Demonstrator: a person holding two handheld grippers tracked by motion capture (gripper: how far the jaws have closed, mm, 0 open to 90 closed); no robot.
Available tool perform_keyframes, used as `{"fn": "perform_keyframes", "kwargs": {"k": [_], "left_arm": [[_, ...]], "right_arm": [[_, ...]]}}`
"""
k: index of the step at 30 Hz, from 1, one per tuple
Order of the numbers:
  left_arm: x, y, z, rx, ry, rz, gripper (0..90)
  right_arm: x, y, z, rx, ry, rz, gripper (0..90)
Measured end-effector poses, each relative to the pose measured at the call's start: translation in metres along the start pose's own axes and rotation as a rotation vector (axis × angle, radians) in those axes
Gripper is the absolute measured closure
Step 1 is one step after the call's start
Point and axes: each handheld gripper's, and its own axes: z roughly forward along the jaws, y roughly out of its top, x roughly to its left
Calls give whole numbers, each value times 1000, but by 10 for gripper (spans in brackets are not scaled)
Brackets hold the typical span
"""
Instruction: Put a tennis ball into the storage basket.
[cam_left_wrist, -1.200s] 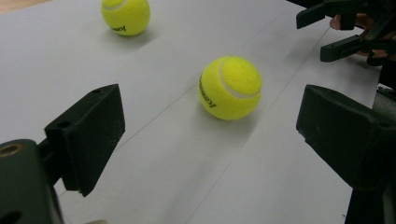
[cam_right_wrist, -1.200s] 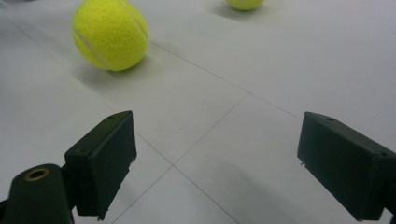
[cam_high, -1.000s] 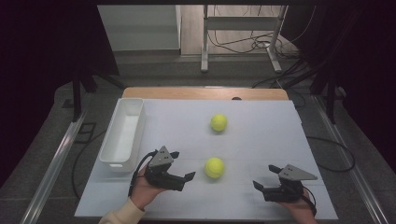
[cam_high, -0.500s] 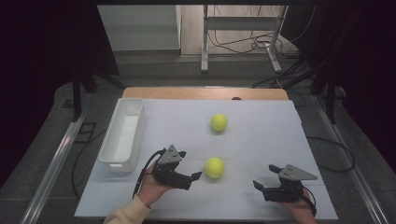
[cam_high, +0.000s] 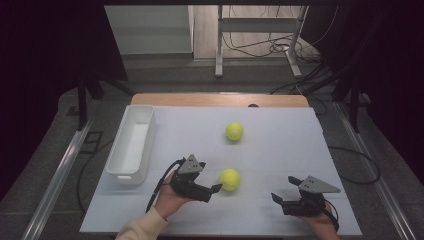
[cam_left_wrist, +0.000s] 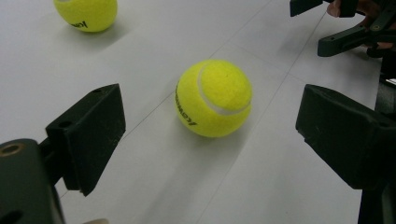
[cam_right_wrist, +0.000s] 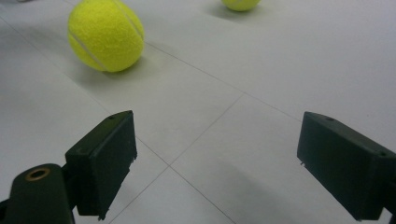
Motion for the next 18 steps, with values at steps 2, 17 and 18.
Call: {"fn": "perform_keyframes", "kwargs": {"k": [2,17,18], "left_arm": [[-1,1,3,5,-4,3,95],[-4,9,22,25,-37,7,95],[-4,10,24,29,-44,6,94]], "right_arm": [[0,0,0,1,-1,2,124],[0,0,0,3,0,2,124],[0,0,0,3,1,1,124]]}}
